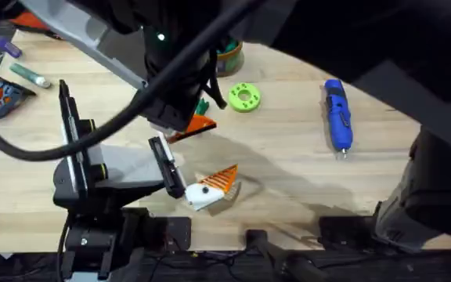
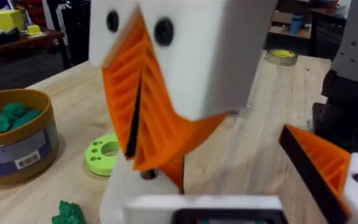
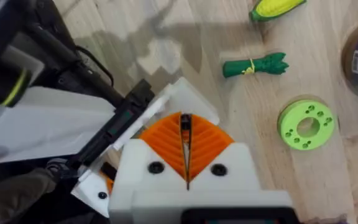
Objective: Pick up the gripper from the table and insert it into the empty holder that is missing its gripper. Then pick up a screw, insert it into the mounting hole, and use the screwdriver to tighten it. Finally, clean up the table by picking up the vegetable and placing it into the bucket.
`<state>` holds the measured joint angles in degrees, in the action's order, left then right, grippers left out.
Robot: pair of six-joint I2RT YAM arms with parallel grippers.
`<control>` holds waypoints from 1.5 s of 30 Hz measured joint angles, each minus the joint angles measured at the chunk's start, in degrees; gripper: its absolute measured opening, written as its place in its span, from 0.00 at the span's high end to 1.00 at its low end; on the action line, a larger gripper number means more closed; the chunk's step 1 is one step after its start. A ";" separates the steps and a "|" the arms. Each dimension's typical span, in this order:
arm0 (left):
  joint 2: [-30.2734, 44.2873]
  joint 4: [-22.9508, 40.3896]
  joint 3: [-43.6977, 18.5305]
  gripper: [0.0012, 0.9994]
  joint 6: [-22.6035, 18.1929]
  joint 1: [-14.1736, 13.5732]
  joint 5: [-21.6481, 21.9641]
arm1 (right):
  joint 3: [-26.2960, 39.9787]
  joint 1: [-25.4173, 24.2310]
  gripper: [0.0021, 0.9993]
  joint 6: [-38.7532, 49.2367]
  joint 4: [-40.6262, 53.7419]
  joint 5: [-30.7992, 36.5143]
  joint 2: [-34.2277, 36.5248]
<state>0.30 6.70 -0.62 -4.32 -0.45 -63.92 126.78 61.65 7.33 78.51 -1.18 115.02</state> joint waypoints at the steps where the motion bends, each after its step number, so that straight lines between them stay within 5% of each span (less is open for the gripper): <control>1: 0.02 0.00 0.00 0.01 0.00 0.00 0.00 | 0.00 0.00 1.00 0.00 0.05 0.01 0.00; 45: 0.02 0.00 0.00 0.01 0.00 0.00 0.00 | -1.24 0.00 1.00 -0.92 -0.69 0.01 0.00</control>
<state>0.32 6.70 -0.62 -4.32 -0.45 -63.92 125.54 61.65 6.42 77.82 -1.18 115.02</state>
